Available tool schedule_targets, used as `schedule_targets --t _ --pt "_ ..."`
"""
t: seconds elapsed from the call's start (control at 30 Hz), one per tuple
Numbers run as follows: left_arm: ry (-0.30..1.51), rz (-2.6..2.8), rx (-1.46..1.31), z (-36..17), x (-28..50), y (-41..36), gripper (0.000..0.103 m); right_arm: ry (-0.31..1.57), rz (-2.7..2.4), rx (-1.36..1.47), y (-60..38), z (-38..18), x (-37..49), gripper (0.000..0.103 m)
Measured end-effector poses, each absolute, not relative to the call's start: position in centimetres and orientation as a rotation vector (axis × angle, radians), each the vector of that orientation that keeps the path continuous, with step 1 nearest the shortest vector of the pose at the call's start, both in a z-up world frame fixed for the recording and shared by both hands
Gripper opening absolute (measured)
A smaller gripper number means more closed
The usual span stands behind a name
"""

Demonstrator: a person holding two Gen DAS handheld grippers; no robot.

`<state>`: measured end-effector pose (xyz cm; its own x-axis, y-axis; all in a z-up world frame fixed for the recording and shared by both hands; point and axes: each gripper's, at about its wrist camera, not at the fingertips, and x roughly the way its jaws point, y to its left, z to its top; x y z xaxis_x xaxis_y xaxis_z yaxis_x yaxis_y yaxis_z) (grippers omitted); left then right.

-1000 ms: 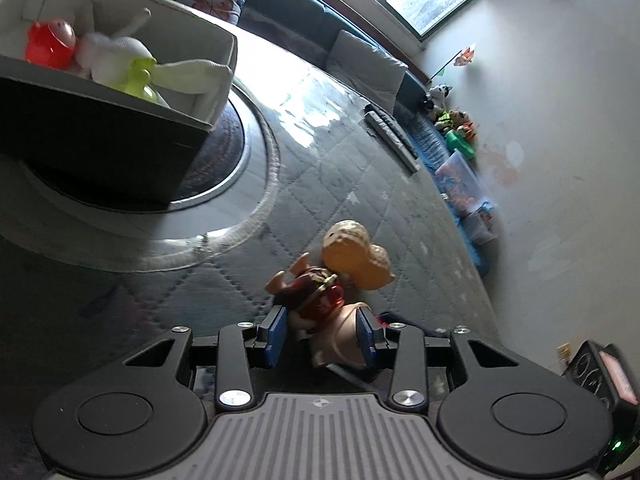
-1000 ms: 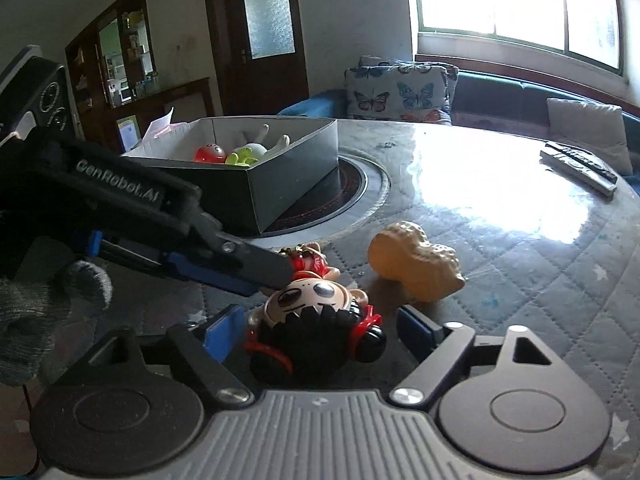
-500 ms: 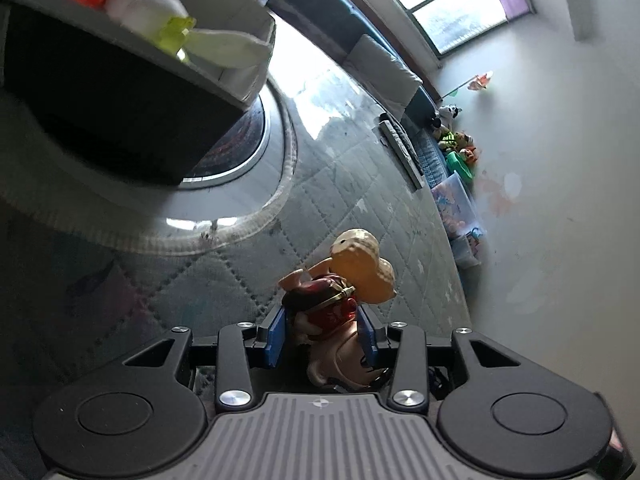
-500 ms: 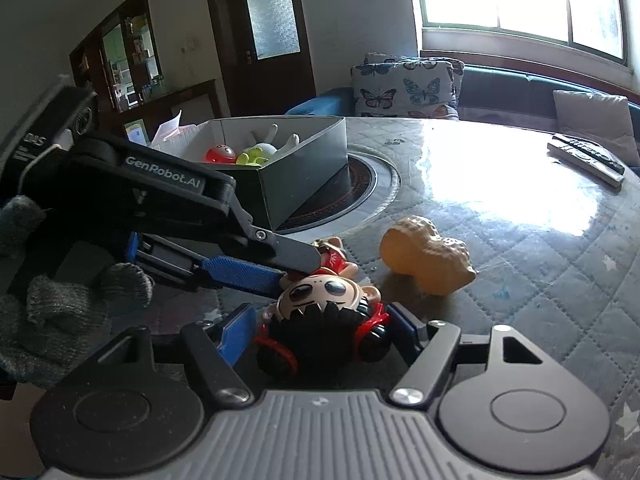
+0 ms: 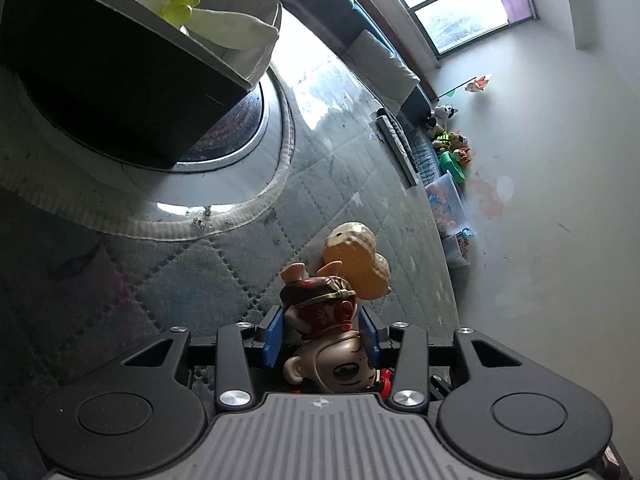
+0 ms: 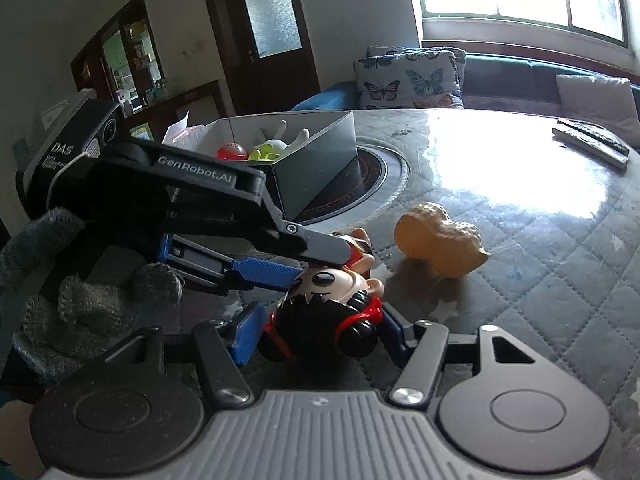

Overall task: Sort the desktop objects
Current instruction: 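Lift the cartoon doll and carry it over the box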

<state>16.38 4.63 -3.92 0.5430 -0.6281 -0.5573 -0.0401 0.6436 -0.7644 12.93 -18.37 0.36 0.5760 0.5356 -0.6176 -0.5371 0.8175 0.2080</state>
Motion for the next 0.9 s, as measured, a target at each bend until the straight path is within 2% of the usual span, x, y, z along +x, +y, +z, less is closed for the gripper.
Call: schedule_targets --t 0.23,0.5,0.73,0.9 --pt "0.908 -0.407 -0.811 -2.3 15.1 5.8 0.04 0.699 0.642 -0.006 -17.7 1.5 12.1 0.062" --pt "0.736 -0.366 -0.763 3.7 14.2 9.8 0.04 0.562 0.725 -0.039 -14.4 6.0 12.9 0.062" --pt "0.707 -0.295 -0.764 4.8 17.7 14.9 0.04 0.481 0.808 -0.043 -8.4 8.8 17.0 0.062" --pt "0.686 -0.245 -0.765 5.5 20.3 18.6 0.04 0.506 0.835 -0.021 -4.2 8.9 20.9 0.062"
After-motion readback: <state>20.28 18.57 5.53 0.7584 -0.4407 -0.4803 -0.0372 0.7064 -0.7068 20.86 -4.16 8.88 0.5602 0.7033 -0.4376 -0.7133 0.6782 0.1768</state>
